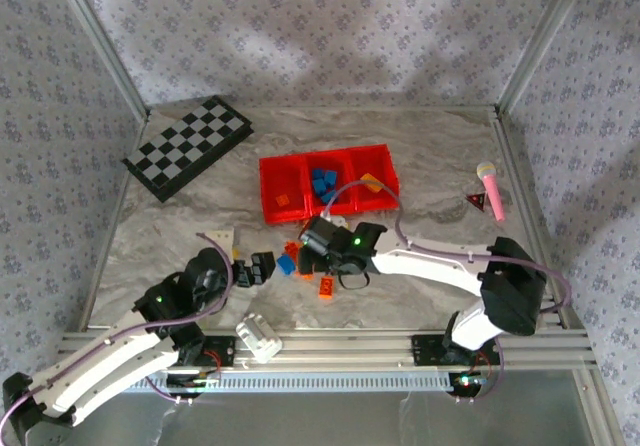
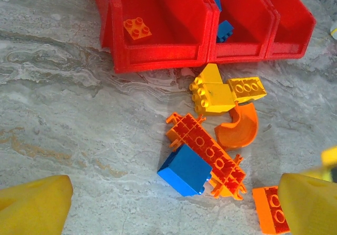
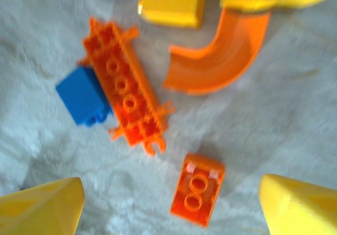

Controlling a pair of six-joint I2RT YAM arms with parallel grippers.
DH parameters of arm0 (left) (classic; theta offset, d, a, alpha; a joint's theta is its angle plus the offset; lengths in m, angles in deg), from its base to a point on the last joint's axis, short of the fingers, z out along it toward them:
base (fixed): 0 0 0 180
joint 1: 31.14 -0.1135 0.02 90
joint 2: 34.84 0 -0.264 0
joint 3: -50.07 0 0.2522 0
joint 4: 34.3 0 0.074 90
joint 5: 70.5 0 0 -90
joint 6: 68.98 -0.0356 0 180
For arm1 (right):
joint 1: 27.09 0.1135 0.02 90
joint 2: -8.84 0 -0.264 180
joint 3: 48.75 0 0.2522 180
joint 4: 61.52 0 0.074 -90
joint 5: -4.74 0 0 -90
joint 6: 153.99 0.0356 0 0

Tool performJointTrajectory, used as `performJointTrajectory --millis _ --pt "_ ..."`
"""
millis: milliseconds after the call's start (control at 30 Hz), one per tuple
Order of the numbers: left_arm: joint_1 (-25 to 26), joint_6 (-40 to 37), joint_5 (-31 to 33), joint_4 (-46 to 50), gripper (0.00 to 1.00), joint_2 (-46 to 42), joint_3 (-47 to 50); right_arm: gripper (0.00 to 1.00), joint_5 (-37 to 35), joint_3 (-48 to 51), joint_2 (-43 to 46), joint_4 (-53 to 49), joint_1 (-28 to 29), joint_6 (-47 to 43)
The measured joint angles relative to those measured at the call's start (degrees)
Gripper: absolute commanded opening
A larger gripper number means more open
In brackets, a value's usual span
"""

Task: Sort the legos into containers by color
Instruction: Pick up the lego from the bottom-center of the table.

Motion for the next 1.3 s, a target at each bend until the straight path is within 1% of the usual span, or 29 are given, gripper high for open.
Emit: performJointTrajectory --millis 133,367,667,800,967,1133,1300 --pt "0.0 0.42 0.0 0.15 1.0 -1.4 0.37 0.88 1.01 0.46 -2.32 -0.7 2.71 4.33" --pt "0.0 0.81 0.0 1.27 1.0 -3.13 0.57 0.85 0.81 1.95 -3.48 -3.17 3.91 9.97" --pt "0.0 1.03 -0.17 1.53 1.0 -3.23 1.46 0.78 0.55 1.92 -7.96 -3.32 4.37 10.78" --pt "0.0 1.01 -0.15 1.53 1.0 -3.23 1.53 0.73 0.46 1.9 -8.96 -3.41 4.37 10.78" --pt "0.0 1.01 -0.15 1.16 1.0 -3.1 1.64 0.6 0.42 1.7 -10.49 -3.3 4.02 10.27" --pt "0.0 1.01 -0.15 0.26 1.0 -1.75 1.92 0.55 0.39 1.7 -10.99 -3.3 3.3 10.1" --pt "0.0 1.01 -0.15 -0.17 1.0 -1.22 1.99 0.48 0.15 1.49 -11.78 -3.34 2.91 9.4"
